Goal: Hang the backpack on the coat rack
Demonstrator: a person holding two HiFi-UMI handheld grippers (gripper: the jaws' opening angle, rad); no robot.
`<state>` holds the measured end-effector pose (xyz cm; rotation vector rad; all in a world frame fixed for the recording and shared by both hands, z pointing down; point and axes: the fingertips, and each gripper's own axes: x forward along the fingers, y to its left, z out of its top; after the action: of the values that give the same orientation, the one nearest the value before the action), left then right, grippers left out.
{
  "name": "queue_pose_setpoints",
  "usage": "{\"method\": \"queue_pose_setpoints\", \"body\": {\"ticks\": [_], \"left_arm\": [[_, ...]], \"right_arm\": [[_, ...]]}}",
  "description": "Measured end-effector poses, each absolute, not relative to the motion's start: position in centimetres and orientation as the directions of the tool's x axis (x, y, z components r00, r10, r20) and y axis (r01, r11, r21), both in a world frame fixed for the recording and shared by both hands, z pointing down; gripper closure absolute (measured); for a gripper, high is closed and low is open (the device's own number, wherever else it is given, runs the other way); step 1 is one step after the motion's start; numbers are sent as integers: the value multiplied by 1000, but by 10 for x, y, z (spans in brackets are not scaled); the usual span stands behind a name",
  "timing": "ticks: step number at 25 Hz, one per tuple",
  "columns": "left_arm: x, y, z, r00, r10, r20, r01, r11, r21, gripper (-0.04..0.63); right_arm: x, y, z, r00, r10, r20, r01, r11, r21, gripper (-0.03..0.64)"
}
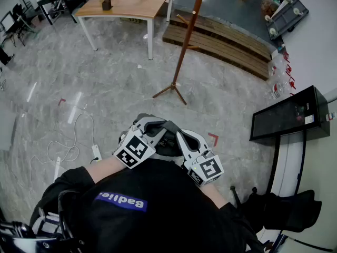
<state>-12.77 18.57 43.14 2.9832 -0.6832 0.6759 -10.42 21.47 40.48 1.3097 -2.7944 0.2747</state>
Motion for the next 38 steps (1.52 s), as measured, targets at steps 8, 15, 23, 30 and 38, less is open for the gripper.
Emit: {"method": "queue_pose_setpoints", "body": {"ticks": [8, 15, 23, 30, 38], "left_arm": [[-123, 173, 430, 809, -422, 409, -427, -900, -85, 558], [-107, 160, 434, 793, -439, 421, -451, -889, -79, 558], [-78, 120, 442, 752, -492, 440, -519, -852, -65, 558], [-53, 65, 453, 768, -461, 444, -492, -869, -52, 558], [-20, -23, 489, 806, -327, 494, -376, -927, 1, 558]], "right_arm": [[-101, 206, 405, -651, -751, 112, -758, 636, -141, 612], [-82, 201, 401, -664, -743, 91, -746, 649, -149, 612], [-24, 194, 412, -653, -751, 100, -754, 632, -179, 612], [-6, 146, 416, -613, -781, 118, -787, 593, -167, 612], [29, 39, 419, -474, -868, 152, -876, 446, -182, 612]]}}
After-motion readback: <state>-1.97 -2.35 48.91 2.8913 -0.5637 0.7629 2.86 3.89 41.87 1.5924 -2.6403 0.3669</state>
